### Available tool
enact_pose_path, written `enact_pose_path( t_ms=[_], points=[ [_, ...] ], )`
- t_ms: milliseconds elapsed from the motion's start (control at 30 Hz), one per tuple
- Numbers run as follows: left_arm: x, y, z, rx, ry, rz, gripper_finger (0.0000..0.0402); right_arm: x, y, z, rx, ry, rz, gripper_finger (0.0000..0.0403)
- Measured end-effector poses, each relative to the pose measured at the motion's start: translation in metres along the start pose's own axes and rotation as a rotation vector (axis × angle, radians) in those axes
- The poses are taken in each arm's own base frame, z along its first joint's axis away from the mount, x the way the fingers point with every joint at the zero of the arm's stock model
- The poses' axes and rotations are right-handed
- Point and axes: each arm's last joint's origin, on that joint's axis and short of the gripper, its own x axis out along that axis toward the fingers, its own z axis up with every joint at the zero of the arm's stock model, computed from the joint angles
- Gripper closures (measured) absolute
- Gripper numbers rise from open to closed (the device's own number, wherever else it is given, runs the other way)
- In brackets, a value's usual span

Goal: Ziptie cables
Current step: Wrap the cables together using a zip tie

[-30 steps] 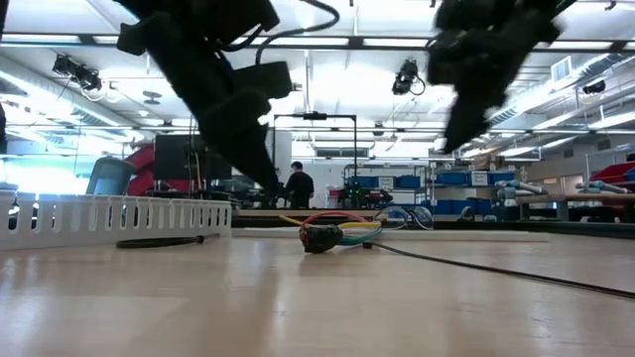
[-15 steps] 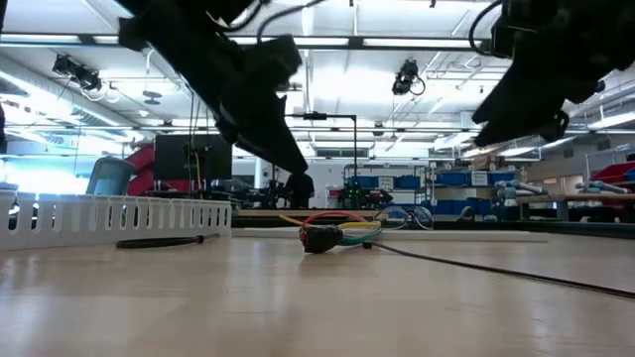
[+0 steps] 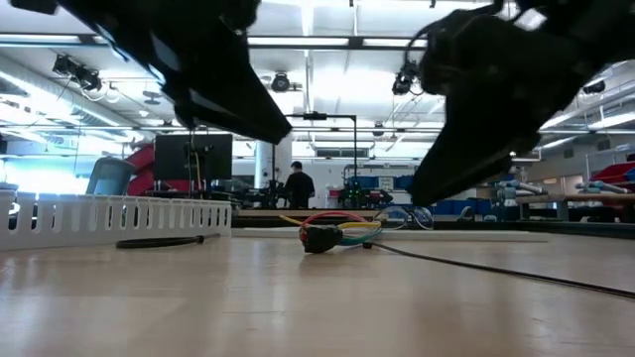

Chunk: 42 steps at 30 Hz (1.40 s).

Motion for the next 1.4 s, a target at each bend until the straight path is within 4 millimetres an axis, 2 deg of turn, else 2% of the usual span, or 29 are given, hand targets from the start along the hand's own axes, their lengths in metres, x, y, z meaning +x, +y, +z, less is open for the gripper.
enact_pose_path(
  t_ms=[200,333,533,867,1200,1400],
  points=[
    [-0.013,-0.013,-0.008,-0.016,-0.026,-0.012,0.0254,0.026,-0.004,0.014,0.018,0.081,-0.133,0.0285],
    [-0.018,-0.018,-0.011,-0.022,-0.036,-0.018,0.0254,0.043,-0.013,0.014,0.036,0.111,-0.177,0.0281],
    [-0.023,-0.022,-0.014,-0.017,-0.044,-0.021,0.0254,0.057,-0.019,0.016,0.059,0.108,-0.181,0.0273],
    [-0.023,-0.022,-0.014,-0.035,-0.044,-0.018,0.0254,0.042,-0.011,0.026,0.112,0.104,-0.095,0.0282],
    [-0.023,-0.022,-0.014,-0.037,-0.046,-0.018,0.0254,0.046,-0.018,0.031,0.254,0.106,-0.099,0.0282],
    [-0.023,-0.022,-0.015,-0.029,-0.047,-0.009,0.0254,0.046,-0.011,0.043,0.206,0.075,-0.074,0.0282]
  ],
)
